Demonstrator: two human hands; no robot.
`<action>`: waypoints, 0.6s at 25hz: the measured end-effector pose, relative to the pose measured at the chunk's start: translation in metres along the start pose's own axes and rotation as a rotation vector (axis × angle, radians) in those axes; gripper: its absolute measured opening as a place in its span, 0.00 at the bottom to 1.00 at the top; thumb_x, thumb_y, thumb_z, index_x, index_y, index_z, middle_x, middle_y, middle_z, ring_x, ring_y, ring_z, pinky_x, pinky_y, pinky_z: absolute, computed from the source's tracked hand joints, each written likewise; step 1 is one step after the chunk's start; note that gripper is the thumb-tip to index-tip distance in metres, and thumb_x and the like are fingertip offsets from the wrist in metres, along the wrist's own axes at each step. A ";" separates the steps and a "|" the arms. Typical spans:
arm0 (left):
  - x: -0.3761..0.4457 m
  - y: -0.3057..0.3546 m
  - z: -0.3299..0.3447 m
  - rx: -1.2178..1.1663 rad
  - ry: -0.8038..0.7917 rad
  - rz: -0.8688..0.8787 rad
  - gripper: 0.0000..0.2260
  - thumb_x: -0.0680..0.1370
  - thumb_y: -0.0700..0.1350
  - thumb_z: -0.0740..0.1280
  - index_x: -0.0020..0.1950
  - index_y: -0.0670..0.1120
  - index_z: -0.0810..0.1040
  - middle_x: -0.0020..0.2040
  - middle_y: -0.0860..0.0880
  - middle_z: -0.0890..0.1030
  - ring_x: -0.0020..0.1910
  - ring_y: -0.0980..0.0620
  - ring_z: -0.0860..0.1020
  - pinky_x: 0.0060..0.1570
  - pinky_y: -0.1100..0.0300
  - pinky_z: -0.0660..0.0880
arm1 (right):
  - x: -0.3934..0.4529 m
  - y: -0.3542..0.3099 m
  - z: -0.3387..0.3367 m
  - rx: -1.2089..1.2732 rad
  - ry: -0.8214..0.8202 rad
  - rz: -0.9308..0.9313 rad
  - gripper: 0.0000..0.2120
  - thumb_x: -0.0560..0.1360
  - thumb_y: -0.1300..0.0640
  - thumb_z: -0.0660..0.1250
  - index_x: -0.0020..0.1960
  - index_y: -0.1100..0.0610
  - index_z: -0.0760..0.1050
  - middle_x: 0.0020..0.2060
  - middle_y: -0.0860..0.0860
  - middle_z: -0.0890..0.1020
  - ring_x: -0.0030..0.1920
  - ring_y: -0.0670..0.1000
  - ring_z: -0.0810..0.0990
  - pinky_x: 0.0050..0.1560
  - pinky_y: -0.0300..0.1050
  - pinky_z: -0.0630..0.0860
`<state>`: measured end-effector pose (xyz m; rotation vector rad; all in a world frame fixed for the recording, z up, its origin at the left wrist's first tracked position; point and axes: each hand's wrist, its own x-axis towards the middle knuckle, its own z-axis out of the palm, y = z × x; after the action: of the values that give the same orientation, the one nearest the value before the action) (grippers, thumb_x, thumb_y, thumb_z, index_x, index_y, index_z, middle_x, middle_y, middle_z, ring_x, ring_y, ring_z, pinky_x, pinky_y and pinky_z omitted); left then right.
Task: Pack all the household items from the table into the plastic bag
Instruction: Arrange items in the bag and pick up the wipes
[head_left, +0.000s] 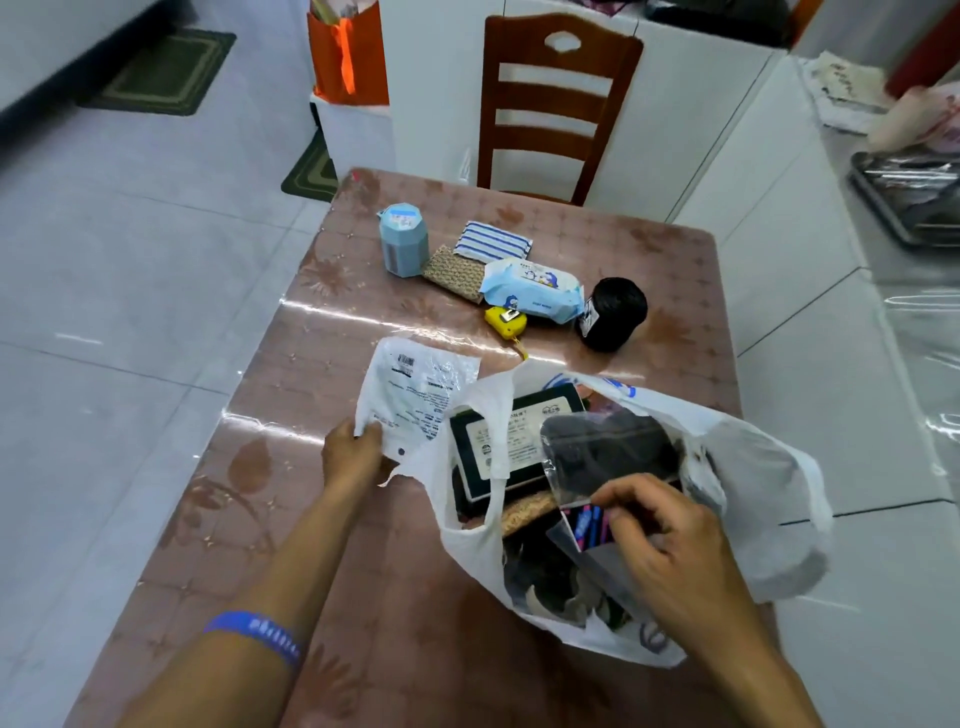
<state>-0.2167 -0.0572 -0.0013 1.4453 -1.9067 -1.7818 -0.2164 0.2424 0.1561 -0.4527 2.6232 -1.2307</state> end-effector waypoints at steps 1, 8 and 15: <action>-0.013 0.010 -0.009 -0.136 -0.010 0.026 0.07 0.79 0.42 0.62 0.43 0.45 0.77 0.42 0.45 0.82 0.44 0.41 0.83 0.37 0.53 0.82 | 0.000 -0.001 -0.005 0.040 0.002 0.019 0.13 0.76 0.68 0.65 0.42 0.51 0.79 0.41 0.43 0.82 0.45 0.43 0.81 0.38 0.32 0.76; -0.124 0.138 -0.087 -0.551 -0.213 0.271 0.08 0.83 0.43 0.59 0.53 0.44 0.78 0.46 0.46 0.82 0.45 0.49 0.81 0.46 0.55 0.79 | 0.016 -0.045 -0.024 0.432 0.014 0.034 0.15 0.75 0.64 0.69 0.53 0.45 0.77 0.49 0.46 0.83 0.50 0.48 0.82 0.42 0.38 0.79; -0.265 0.228 -0.061 -0.518 -0.745 0.362 0.11 0.76 0.42 0.62 0.52 0.41 0.82 0.45 0.45 0.85 0.40 0.51 0.83 0.37 0.60 0.81 | 0.030 -0.081 -0.045 -0.175 0.245 -0.756 0.46 0.69 0.48 0.76 0.76 0.54 0.52 0.76 0.57 0.59 0.76 0.56 0.59 0.71 0.61 0.64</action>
<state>-0.1568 0.0492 0.3317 0.2511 -1.5895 -2.5443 -0.2436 0.2150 0.2454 -1.5172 2.8725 -1.2940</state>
